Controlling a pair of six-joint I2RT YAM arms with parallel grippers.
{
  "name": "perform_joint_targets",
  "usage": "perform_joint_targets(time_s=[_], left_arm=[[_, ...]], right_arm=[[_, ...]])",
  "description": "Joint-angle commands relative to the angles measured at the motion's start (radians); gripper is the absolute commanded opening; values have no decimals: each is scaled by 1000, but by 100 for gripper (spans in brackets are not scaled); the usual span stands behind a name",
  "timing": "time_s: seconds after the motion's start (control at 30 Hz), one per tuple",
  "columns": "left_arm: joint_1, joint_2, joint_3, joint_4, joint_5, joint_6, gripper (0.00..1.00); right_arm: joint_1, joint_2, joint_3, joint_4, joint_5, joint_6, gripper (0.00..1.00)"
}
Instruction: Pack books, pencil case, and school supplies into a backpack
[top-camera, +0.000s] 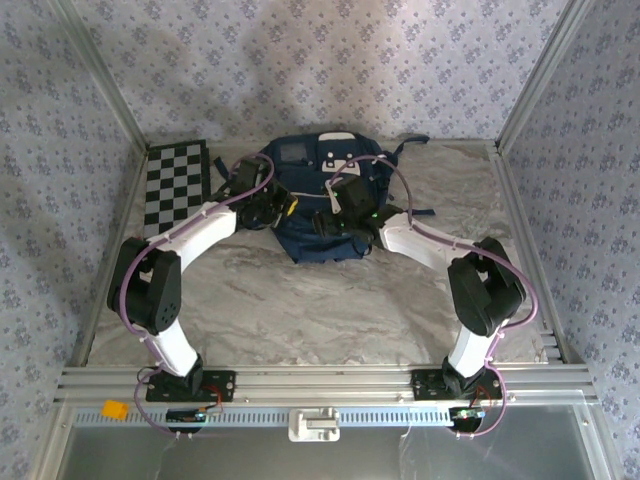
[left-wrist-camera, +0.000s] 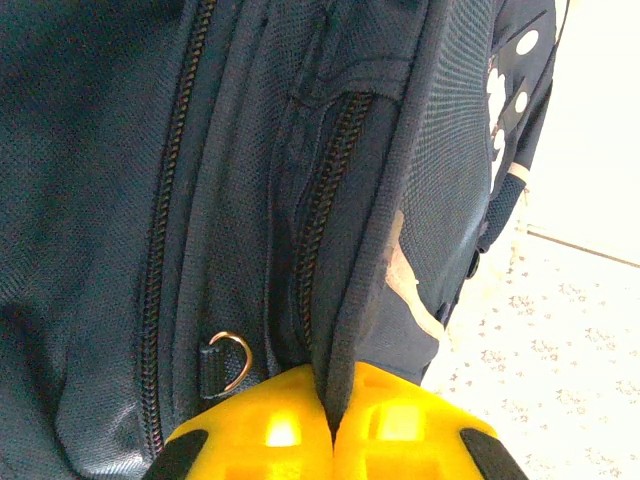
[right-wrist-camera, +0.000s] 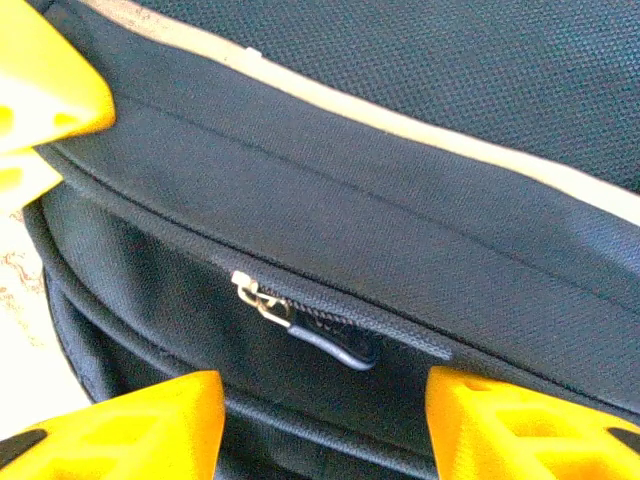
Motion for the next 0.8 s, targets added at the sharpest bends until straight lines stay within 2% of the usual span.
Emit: perform_joint_targets(time_s=[0.0, 0.4, 0.5, 0.63, 0.77], left_arm=[[6, -57, 34, 20, 28, 6, 0], [4, -51, 46, 25, 35, 0, 0], [2, -57, 52, 21, 35, 3, 0], [-3, -60, 55, 17, 37, 7, 0], [0, -65, 53, 12, 44, 15, 0]], right_arm=[[-5, 37, 34, 50, -23, 35, 53], [43, 112, 89, 88, 94, 61, 48], [60, 131, 96, 105, 180, 67, 43], [55, 156, 133, 124, 183, 28, 34], [62, 167, 151, 101, 225, 2, 17]])
